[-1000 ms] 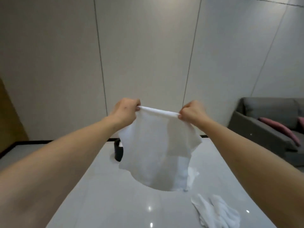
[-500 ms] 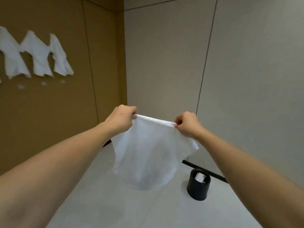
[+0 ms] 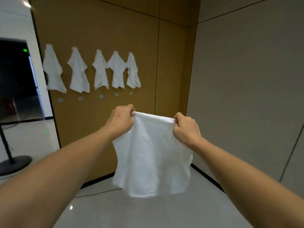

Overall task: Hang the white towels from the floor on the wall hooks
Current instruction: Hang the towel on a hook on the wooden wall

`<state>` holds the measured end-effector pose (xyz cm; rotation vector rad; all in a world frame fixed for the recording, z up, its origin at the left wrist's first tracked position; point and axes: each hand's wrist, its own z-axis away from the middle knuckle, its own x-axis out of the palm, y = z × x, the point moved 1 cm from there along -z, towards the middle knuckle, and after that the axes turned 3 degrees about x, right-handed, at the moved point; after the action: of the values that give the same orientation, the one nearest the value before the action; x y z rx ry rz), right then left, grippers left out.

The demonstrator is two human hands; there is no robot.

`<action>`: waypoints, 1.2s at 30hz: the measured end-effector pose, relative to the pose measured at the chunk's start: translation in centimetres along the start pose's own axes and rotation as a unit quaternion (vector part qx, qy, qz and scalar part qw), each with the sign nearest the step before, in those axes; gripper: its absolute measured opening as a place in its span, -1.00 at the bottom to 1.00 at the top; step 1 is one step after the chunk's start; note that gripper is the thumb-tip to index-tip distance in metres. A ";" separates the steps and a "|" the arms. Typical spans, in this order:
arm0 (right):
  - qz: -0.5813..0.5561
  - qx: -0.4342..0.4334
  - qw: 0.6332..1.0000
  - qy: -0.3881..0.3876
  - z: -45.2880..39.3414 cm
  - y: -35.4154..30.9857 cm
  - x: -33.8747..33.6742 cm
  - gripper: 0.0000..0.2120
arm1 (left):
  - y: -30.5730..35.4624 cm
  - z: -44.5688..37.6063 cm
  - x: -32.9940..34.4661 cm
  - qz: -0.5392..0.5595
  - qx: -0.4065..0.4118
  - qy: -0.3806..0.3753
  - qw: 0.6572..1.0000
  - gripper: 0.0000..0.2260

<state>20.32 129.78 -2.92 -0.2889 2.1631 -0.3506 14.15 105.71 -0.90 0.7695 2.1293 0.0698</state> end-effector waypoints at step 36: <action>-0.171 -0.367 0.904 -0.137 -43.7 -36.1 56.7 -0.91 | -61.6 -23.3 1.5 -0.256 -0.191 -0.069 0.945 -0.63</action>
<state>-44.97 83.56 -8.57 -1.0825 1.8745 0.3262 -34.59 61.65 -6.08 -0.0156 2.0301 0.1419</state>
